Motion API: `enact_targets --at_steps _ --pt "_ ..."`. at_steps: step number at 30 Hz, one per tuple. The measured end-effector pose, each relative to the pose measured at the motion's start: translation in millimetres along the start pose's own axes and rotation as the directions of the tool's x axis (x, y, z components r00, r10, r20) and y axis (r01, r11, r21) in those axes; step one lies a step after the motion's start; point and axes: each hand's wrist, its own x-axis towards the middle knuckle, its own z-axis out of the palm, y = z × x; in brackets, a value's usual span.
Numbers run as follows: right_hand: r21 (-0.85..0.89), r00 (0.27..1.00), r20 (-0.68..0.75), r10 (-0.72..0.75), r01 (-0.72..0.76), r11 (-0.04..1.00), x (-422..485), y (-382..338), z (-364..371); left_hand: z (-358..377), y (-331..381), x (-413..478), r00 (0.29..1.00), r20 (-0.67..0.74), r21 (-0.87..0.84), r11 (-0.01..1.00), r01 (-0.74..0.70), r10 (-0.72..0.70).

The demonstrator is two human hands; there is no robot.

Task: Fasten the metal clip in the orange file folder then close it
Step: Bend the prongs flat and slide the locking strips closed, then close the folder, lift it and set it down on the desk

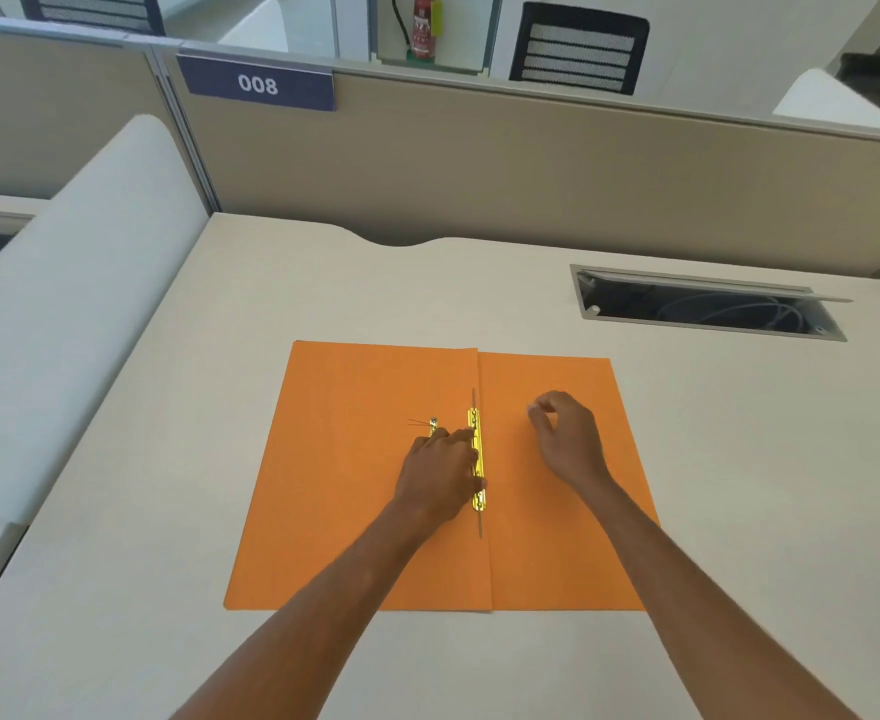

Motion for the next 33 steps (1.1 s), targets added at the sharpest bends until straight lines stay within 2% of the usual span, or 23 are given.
enact_targets --at_steps 3,7,12,16,18,20,22,23,25,27,33 --pt "-0.194 0.997 0.001 -0.083 0.082 0.978 -39 38 -10 0 0 -1 1.0 0.004 -0.017 1.0 -0.001 0.001" --pt "-0.357 0.981 0.156 -0.118 0.168 0.919 -59 67 -2 -1 -1 -2 1.0 0.01 -0.032 0.999 0.028 -0.027" --pt "-0.462 0.976 0.183 -0.12 0.194 0.865 -66 80 7 -3 0 -3 0.997 0.028 -0.121 0.99 0.076 -0.074" --pt "-0.498 0.977 0.172 -0.126 0.196 0.845 -66 81 9 -8 -6 -13 0.999 0.009 -0.173 0.984 0.036 -0.035" --pt "-0.495 0.978 0.171 -0.122 0.192 0.847 -66 81 10 -13 -16 -25 0.993 -0.047 -0.196 0.976 0.098 -0.109" --pt "-0.492 0.978 0.168 -0.125 0.193 0.849 -67 81 10 -22 -34 -45 0.946 -0.205 -0.212 0.955 0.207 -0.25" --pt "-0.49 0.979 0.162 -0.124 0.189 0.851 -67 80 10 -30 -58 -75 0.849 -0.343 -0.167 0.916 0.365 -0.401" --pt "-0.488 0.979 0.157 -0.126 0.188 0.853 -67 80 10 -34 -70 -91 0.798 -0.368 -0.118 0.875 0.469 -0.477" --pt "-0.489 0.98 0.155 -0.128 0.188 0.851 -67 80 10 -38 -86 -120 0.702 -0.302 -0.013 0.739 0.674 -0.645" --pt "-0.493 0.98 0.152 -0.127 0.187 0.85 -67 81 10 -37 -88 -140 0.633 -0.204 0.055 0.637 0.769 -0.747" --pt "-0.497 0.98 0.143 -0.14 0.193 0.846 -67 82 12 -34 -69 -140 0.604 -0.1 0.026 0.605 0.796 -0.791"
